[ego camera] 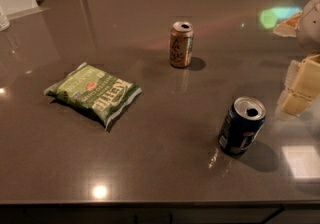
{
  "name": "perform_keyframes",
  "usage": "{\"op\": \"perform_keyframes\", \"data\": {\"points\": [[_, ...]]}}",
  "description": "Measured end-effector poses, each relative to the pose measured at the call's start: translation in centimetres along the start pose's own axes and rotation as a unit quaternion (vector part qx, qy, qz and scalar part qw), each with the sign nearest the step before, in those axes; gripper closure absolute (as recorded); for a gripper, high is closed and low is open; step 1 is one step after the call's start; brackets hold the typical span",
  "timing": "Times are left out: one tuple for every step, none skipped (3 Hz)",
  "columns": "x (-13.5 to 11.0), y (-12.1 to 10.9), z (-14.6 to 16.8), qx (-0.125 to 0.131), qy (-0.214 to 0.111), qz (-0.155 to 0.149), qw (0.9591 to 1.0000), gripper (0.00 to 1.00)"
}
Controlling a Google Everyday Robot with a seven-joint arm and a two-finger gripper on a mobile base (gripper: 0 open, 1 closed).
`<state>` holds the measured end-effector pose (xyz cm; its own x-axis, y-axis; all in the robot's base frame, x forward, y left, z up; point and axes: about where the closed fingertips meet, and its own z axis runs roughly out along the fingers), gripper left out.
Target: Pick pepsi can
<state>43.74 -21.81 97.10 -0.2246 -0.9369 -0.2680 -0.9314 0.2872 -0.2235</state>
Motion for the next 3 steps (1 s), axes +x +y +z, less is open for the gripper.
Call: {"op": "perform_keyframes", "data": {"points": [[0.8, 1.0, 1.6, -0.036, -0.049, 0.023, 0.9979, 0.0], [1.2, 3.0, 2.4, -0.067, -0.087, 0.034, 0.9934, 0.0], [1.0, 5.1, 3.3, -0.077, -0.126, 0.029, 0.9887, 0.0]]}}
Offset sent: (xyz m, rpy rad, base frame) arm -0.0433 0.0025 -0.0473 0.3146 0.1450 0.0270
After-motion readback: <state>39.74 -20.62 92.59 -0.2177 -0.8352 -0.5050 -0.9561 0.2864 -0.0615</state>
